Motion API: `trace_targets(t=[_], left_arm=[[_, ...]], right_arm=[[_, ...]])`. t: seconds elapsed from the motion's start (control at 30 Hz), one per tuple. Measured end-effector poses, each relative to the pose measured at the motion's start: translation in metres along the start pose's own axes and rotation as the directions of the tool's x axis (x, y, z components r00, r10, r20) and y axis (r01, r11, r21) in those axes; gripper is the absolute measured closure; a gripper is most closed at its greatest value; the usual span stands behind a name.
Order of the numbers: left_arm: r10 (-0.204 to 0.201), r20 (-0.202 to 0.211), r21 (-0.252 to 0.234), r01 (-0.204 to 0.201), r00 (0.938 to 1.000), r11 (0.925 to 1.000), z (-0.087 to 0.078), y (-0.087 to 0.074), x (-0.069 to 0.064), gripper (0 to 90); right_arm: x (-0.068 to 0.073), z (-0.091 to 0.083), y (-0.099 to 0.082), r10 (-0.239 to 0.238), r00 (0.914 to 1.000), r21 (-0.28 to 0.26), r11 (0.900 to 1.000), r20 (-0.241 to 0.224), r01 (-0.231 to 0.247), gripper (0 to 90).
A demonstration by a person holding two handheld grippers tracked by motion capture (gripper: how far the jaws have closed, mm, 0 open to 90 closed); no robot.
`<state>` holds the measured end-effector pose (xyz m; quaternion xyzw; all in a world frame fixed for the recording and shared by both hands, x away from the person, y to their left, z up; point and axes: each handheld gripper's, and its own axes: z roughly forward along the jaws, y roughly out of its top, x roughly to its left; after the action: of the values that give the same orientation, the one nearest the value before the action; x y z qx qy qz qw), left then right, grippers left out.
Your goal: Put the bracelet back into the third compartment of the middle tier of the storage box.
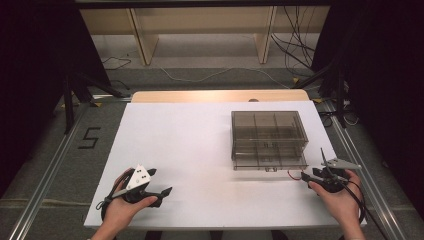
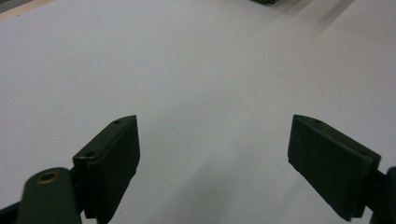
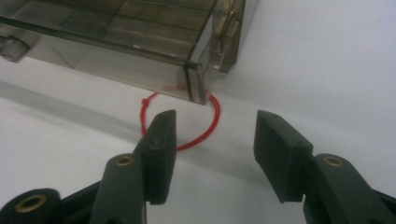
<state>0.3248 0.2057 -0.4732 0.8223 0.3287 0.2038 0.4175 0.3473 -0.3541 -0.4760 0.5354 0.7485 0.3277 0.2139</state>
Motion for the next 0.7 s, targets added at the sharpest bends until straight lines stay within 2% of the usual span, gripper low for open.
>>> trace_targets(t=[0.43, 0.7], left_arm=[[0.003, 0.003, 0.005, -0.003, 1.0000, 1.0000, 0.000, 0.000, 0.000, 16.9], [0.003, 0.003, 0.003, -0.003, 1.0000, 1.0000, 0.000, 0.000, -0.001, 17.0]], right_arm=[[-0.001, 0.016, 0.006, -0.004, 0.9999, 0.017, 0.9998, 0.009, 0.004, 54.0], [0.002, 0.019, 0.006, -0.041, 0.9990, 0.029, 0.9987, 0.017, 0.041, 64.6]])
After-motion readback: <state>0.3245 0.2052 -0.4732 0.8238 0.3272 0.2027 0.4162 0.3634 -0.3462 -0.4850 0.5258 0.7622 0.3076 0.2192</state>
